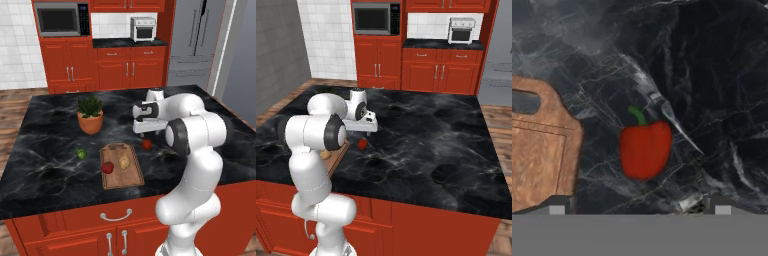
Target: Place the avocado, onion, tomato, and bell pepper on the cutting board.
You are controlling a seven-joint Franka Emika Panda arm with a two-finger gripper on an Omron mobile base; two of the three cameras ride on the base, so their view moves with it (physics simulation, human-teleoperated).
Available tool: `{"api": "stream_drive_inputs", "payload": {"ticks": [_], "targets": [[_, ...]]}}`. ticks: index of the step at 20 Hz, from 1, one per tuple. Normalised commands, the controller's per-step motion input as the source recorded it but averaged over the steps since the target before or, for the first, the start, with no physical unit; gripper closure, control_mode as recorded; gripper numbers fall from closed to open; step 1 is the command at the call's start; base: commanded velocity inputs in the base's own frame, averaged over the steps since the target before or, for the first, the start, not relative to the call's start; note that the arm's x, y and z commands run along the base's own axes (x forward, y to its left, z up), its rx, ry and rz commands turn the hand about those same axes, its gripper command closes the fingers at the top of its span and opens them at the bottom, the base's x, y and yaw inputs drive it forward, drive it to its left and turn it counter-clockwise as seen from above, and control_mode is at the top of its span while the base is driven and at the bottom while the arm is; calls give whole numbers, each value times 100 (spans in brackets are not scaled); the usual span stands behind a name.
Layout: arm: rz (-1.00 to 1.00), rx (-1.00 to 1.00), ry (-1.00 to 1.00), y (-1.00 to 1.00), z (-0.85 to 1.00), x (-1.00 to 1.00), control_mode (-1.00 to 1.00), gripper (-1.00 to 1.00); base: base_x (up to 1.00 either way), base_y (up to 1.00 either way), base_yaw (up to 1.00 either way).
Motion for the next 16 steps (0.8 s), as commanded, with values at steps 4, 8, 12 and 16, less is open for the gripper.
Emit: {"api": "stream_drive_inputs", "payload": {"ticks": [4, 8, 12, 16], "targets": [[0, 0, 10, -1, -21, 23, -100, -100, 0, 0, 0], [0, 0, 11, 0, -22, 20, -100, -100, 0, 0, 0], [0, 0, 12, 0, -21, 12, -100, -100, 0, 0, 0], [0, 0, 10, 0, -20, 3, -100, -100, 0, 0, 0]]}}
